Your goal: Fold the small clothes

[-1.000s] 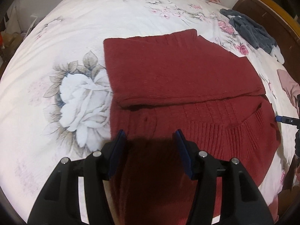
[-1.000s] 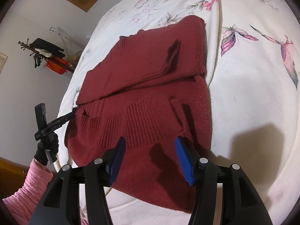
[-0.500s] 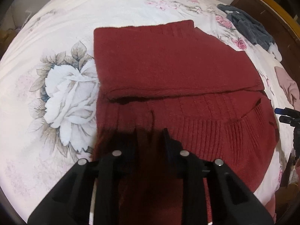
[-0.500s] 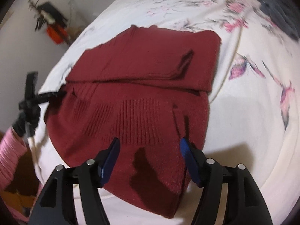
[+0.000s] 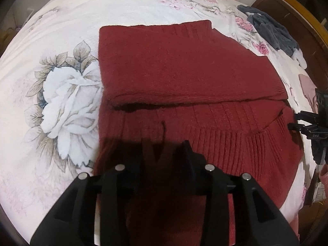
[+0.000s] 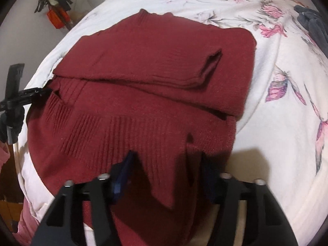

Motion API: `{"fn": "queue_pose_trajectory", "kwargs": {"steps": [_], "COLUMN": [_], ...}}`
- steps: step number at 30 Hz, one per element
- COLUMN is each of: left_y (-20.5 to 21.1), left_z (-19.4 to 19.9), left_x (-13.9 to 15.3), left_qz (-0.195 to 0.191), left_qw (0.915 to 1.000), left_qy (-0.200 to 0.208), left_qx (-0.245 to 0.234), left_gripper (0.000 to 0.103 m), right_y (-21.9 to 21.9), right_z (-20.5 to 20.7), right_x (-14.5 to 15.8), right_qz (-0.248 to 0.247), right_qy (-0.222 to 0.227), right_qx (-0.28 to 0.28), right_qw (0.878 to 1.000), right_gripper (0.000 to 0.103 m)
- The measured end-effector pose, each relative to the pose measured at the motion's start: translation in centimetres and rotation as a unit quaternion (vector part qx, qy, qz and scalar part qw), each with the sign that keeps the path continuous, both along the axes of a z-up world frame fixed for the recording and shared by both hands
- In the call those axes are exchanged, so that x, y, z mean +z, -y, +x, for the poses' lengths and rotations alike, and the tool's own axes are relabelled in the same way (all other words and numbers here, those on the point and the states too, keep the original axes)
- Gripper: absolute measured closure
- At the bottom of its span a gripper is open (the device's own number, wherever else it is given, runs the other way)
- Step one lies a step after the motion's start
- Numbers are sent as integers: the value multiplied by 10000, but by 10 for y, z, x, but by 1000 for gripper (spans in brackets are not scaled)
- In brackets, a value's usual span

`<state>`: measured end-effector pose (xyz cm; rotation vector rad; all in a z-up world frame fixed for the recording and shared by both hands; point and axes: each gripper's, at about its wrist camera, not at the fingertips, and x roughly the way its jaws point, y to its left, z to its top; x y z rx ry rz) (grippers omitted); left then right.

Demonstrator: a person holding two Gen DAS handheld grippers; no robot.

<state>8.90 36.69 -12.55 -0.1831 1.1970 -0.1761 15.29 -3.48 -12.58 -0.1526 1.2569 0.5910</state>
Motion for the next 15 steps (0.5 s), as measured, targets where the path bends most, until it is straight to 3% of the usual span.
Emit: {"fn": "queue_pose_trajectory", "kwargs": {"steps": [1, 2, 3, 4, 9, 15], "left_y": [1, 2, 3, 3, 10, 15], "left_z": [0, -2, -3, -5, -20, -45], "left_x": [1, 2, 3, 5, 22, 51], "left_qz": [32, 53, 47, -26, 67, 4], "left_qw": [10000, 10000, 10000, 10000, 9993, 9970], "left_qy": [19, 45, 60, 76, 373, 772], "left_qx": [-4, -11, -20, -42, -52, -111], "left_gripper": [69, 71, 81, 89, 91, 91], "right_y": [-1, -1, -1, 1, 15, 28], "right_z": [-1, -3, -5, -7, -15, -38], "right_x": [1, 2, 4, 7, 27, 55], "right_qz": [9, -10, -41, -67, 239, 702], "right_qy": [28, 79, 140, 204, 352, 528], "right_qx": [30, 55, 89, 108, -59, -48], "right_qw": [10000, 10000, 9999, 9997, 9991, 9961], "right_gripper": [62, 74, 86, 90, 97, 97]}}
